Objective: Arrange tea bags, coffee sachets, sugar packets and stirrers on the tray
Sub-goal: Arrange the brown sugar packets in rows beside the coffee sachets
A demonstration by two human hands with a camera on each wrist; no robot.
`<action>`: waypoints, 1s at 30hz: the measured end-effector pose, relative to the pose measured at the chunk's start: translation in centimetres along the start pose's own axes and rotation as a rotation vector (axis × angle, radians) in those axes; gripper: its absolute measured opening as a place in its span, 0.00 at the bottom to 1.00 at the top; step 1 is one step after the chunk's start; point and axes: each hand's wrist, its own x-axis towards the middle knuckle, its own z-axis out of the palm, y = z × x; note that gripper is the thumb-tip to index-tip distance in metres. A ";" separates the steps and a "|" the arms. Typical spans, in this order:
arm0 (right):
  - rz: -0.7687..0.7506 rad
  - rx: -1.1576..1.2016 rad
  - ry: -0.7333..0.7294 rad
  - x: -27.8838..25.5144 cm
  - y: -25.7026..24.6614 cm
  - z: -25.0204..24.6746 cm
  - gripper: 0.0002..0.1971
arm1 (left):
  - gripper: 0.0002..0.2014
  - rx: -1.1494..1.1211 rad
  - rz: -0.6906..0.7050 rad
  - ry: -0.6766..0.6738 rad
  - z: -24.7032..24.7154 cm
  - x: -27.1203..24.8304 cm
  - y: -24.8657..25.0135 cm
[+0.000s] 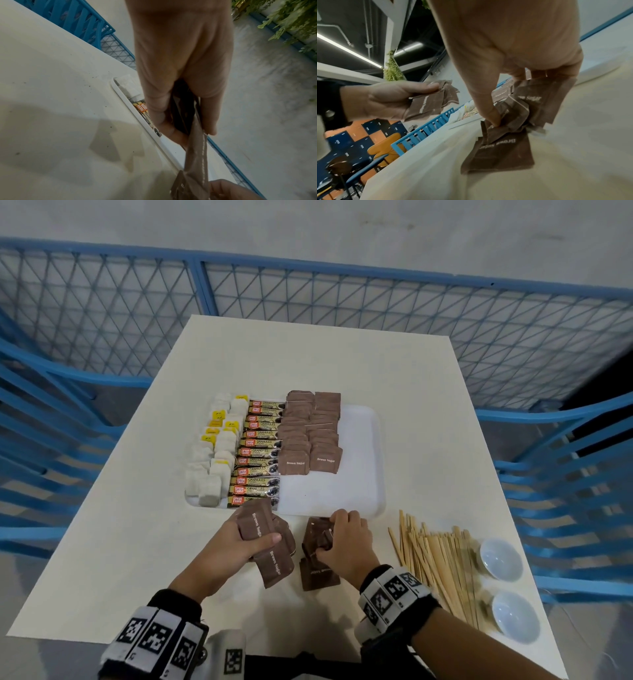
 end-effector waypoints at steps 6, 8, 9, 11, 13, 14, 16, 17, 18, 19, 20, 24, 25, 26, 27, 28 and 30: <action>0.026 0.088 -0.074 0.2 -0.5 -0.1 0.28 | 0.22 0.033 -0.009 -0.024 -0.3 0.3 0.8; -0.016 0.100 -0.099 0.2 -0.5 -0.1 0.26 | 0.20 0.050 -0.014 -0.014 -0.4 0.5 1.0; -0.036 0.102 -0.116 0.3 -0.6 -0.1 0.25 | 0.19 0.052 -0.018 -0.002 -0.4 0.5 1.0; -0.055 0.141 -0.156 0.3 -0.4 -0.4 0.22 | 0.22 0.056 -0.022 0.001 -0.6 0.7 1.2; -0.047 0.231 -0.183 0.5 -0.1 -0.9 0.17 | 0.23 0.069 -0.023 -0.016 -0.8 0.8 1.4; -0.034 0.286 -0.191 0.5 0.0 -1.4 0.16 | 0.20 0.068 -0.018 -0.020 -0.9 0.8 1.5; 0.010 0.439 -0.193 0.4 -0.1 -2.7 0.14 | 0.19 0.051 -0.012 -0.023 -1.0 0.9 1.8; 0.031 0.545 -0.190 0.3 -0.3 -3.4 0.14 | 0.20 0.041 -0.009 -0.025 -1.0 1.0 2.0; 0.039 0.666 -0.186 0.2 -0.7 -4.1 0.14 | 0.20 0.032 -0.002 -0.025 -1.0 1.2 2.1; 0.037 0.792 -0.185 0.0 -1.2 -4.9 0.15 | 0.19 0.021 0.001 -0.009 -0.9 1.4 2.2; 0.024 0.919 -0.191 -0.2 -1.8 -5.6 0.17 | 0.17 0.003 0.003 0.016 -0.8 1.6 2.3; -0.047 1.192 -0.260 -0.7 -3.8 -6.8 0.20 | 0.10 -0.094 0.011 0.042 -0.2 1.9 3.1; -0.043 1.230 -0.269 -0.7 -4.3 -6.8 0.19 | 0.10 -0.116 0.011 0.034 -0.1 1.9 3.4; -0.036 1.264 -0.277 -0.5 -4.7 -6.6 0.19 | 0.10 -0.139 0.014 0.022 -0.1 1.9 3.7; -0.032 1.281 -0.283 -0.3 -5.0 -6.4 0.18 | 0.10 -0.160 0.018 0.009 0.0 1.9 4.0; -0.034 1.274 -0.283 -0.1 -5.3 -6.2 0.18 | 0.10 -0.179 0.021 -0.006 0.0 1.9 4.3; -0.045 1.243 -0.275 0.1 -5.8 -5.7 0.18 | 0.10 -0.214 0.020 -0.022 0.1 2.0 4.8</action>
